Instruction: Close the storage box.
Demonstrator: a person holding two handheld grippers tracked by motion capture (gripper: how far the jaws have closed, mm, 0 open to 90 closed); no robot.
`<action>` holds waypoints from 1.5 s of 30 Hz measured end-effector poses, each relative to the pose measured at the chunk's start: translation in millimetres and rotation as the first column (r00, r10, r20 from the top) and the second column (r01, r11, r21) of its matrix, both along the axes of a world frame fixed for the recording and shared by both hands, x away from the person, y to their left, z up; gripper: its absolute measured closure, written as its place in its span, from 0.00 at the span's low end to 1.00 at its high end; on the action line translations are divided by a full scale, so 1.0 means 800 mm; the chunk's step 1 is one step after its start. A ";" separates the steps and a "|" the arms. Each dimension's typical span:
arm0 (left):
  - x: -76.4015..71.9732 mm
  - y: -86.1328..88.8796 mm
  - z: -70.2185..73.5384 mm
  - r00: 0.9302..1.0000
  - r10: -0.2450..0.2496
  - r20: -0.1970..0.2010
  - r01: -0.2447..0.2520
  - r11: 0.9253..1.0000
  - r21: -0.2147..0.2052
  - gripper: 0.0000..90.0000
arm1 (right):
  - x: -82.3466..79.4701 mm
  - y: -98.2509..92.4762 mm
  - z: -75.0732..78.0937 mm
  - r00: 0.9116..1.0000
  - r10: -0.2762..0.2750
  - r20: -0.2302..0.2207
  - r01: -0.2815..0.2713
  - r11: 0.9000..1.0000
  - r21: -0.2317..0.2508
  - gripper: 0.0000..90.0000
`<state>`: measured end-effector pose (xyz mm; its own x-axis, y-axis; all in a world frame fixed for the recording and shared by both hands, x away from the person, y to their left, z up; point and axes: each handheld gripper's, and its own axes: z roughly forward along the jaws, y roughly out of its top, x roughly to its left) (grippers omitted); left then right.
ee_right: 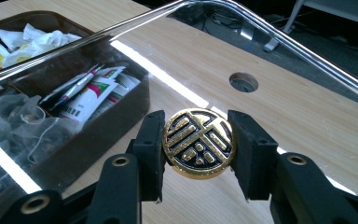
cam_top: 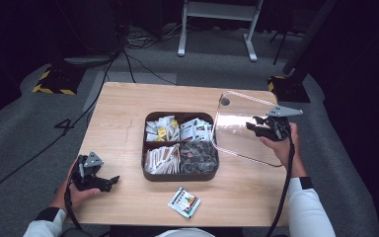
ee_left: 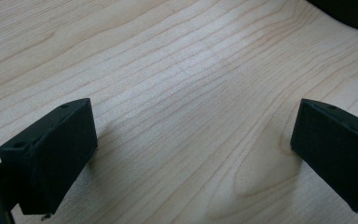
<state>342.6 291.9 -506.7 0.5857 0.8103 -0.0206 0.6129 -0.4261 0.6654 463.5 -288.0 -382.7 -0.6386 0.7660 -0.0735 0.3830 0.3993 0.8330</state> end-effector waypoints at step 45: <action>0.000 0.000 0.000 1.000 0.000 -0.001 0.000 1.000 0.000 0.01 | 0.011 0.167 -0.014 0.979 0.201 -0.038 -0.202 0.979 -0.025 0.65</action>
